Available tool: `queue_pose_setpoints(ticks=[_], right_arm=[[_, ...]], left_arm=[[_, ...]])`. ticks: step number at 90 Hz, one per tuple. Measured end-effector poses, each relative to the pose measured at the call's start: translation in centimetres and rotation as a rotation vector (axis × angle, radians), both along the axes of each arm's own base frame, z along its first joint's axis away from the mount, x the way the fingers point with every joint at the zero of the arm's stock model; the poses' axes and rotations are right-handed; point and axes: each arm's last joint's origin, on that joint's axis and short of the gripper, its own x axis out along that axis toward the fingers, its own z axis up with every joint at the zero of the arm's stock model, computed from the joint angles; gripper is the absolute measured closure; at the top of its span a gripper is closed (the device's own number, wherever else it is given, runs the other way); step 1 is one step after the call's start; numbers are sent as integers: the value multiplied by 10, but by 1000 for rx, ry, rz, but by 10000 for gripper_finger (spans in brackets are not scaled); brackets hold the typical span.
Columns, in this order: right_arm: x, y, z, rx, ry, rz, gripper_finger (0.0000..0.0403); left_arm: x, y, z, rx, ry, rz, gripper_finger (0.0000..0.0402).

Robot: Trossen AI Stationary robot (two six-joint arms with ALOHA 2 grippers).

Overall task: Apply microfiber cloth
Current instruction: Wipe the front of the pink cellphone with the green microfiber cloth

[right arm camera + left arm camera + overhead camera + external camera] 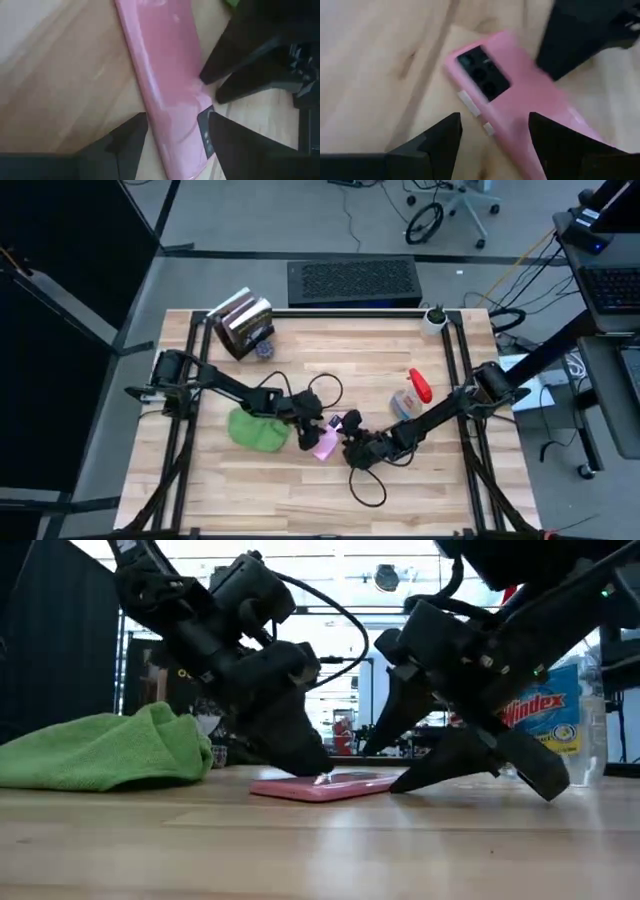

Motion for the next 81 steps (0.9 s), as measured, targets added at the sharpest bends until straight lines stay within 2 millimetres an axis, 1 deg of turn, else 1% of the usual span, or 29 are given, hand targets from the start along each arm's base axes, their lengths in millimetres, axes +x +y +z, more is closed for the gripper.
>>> queue_pose_setpoints(ticks=[10,21,27,36,44,49,57,64,71,81], right_arm=[[1,-2,0,-3,1,9,220],[1,-1,-1,-7,2,22,238],[1,0,-1,-6,1,23,244],[0,1,-1,-9,-2,21,247],[0,1,-1,-8,-2,19,247],[0,1,0,-9,-3,18,248],[0,0,0,-8,-4,16,248],[1,0,0,-8,-4,14,248],[1,0,0,-9,-6,10,248],[1,-1,0,-12,-6,11,248]], left_arm=[[2,-2,-3,-27,-19,-13,183],[1,-1,-3,-35,3,-11,183],[-2,1,6,-43,18,-12,183],[-12,1,20,-25,65,3,183],[-20,2,38,79,79,33,183],[-24,4,46,179,86,7,183],[-30,4,41,354,143,-127,183],[-31,3,28,455,176,-253,183],[-27,0,21,494,166,-306,183],[-19,-4,11,499,120,-302,183]])
